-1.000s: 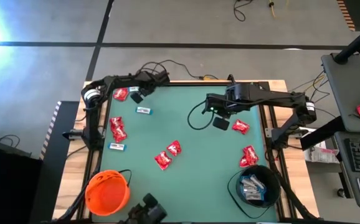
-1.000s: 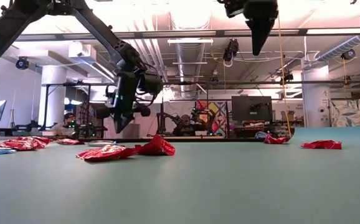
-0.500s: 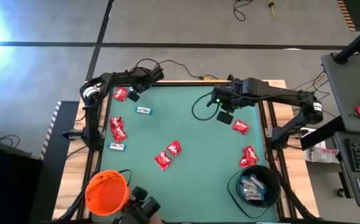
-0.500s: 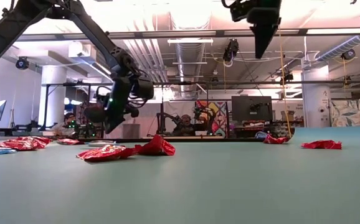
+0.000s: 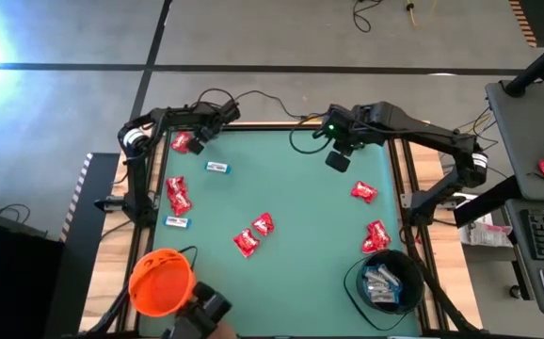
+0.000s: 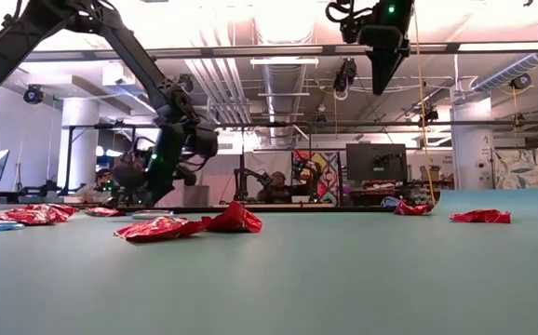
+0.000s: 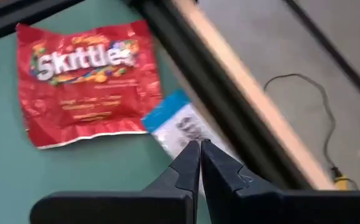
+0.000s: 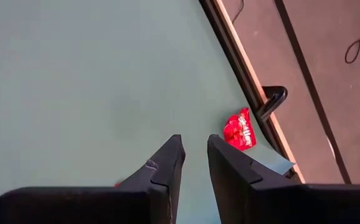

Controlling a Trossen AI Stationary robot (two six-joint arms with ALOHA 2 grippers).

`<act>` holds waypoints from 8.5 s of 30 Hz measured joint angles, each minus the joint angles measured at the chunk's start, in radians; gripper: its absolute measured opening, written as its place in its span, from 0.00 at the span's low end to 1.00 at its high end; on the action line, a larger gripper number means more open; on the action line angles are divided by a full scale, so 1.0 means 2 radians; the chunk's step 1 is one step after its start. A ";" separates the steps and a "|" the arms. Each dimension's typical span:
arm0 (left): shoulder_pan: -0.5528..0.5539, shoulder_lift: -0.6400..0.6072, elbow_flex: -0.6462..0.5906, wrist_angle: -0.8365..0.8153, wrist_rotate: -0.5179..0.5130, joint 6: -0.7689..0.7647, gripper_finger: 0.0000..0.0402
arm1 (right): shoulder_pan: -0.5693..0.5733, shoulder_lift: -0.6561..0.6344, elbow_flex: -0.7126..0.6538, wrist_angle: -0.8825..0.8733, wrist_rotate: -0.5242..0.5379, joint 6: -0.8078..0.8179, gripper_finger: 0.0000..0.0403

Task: Sort candy by brand, put in halloween buckets
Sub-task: Move the white chocolates to the center of the table, then put the white chocolate into the black bucket

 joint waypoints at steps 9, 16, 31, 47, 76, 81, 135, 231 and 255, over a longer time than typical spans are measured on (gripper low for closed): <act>0.014 -0.003 -0.023 0.022 0.017 0.060 0.00 | 0.000 0.000 -0.006 -0.006 0.000 0.012 0.17; -0.016 -0.002 0.004 -0.012 0.078 0.096 0.00 | 0.000 0.000 -0.006 -0.005 0.000 0.012 0.17; -0.039 0.031 0.039 0.007 0.037 0.111 0.00 | 0.000 0.000 -0.006 0.015 -0.002 0.017 0.16; -0.190 0.028 0.039 0.014 0.093 0.140 0.00 | 0.000 0.000 -0.007 0.014 -0.002 0.004 0.16; -0.176 -0.040 -0.076 -0.046 0.053 0.042 0.00 | 0.078 -0.033 -0.041 -0.008 -0.118 0.082 0.16; -0.180 -0.043 -0.107 0.035 0.043 0.121 0.00 | 0.086 -0.039 -0.073 0.051 -0.117 0.092 0.16; -0.333 -0.199 -0.302 0.422 0.214 0.574 0.00 | 0.132 -0.089 -0.525 0.743 -0.067 0.038 0.53; -0.232 -0.196 -0.215 0.361 0.291 0.792 0.00 | 0.518 -0.057 -0.246 0.114 -0.391 0.515 0.25; -0.292 -0.312 -0.215 0.238 0.209 0.755 0.00 | 0.520 -0.050 -0.339 0.235 -0.309 0.602 0.51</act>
